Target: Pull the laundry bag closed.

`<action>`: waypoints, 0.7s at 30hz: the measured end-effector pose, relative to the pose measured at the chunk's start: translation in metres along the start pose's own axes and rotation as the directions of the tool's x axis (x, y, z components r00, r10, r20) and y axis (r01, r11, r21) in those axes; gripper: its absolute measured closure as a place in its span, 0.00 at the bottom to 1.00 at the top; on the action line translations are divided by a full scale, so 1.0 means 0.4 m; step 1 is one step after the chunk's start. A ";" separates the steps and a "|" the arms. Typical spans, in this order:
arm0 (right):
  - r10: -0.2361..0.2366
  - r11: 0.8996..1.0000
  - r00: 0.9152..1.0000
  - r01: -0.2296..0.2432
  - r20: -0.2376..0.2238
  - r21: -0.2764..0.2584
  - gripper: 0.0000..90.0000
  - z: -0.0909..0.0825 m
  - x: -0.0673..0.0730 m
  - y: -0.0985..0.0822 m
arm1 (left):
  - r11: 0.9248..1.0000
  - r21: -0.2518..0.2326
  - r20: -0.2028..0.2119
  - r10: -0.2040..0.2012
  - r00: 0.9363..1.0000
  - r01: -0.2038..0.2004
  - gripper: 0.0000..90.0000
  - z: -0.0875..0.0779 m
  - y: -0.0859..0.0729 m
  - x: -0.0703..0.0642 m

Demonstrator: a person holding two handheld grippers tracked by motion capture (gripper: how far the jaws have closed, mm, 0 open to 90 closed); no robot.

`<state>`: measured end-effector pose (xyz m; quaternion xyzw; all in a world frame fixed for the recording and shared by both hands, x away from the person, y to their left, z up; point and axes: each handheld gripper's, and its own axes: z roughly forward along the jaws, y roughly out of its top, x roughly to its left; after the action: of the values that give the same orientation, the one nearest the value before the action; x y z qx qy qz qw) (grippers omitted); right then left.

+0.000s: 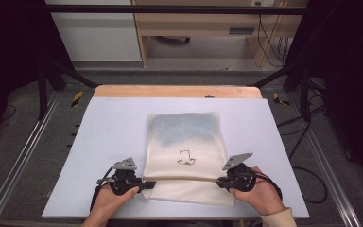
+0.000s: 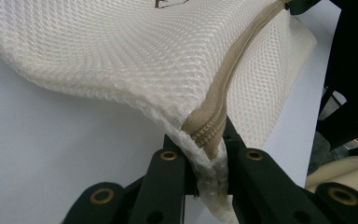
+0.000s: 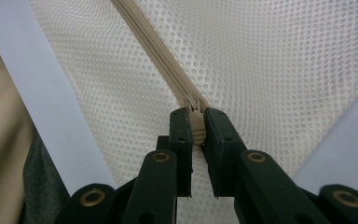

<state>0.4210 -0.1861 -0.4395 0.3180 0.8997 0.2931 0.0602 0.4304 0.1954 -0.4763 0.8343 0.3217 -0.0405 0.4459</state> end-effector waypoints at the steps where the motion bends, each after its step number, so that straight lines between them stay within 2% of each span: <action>1: -0.001 1.000 1.000 0.001 0.004 -0.001 0.91 -0.002 -0.003 -0.003 | 1.000 0.000 0.000 0.000 1.000 0.000 0.93 0.000 0.000 0.000; 21: 0.020 1.000 1.000 -0.020 0.007 -0.011 0.91 -0.013 -0.011 -0.022 | 1.000 -0.005 -0.006 0.012 1.000 -0.012 0.93 -0.002 0.002 -0.003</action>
<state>0.4179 -0.1968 -0.4406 0.3278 0.8945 0.2977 0.0621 0.4297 0.1949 -0.4747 0.8352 0.3180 -0.0346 0.4473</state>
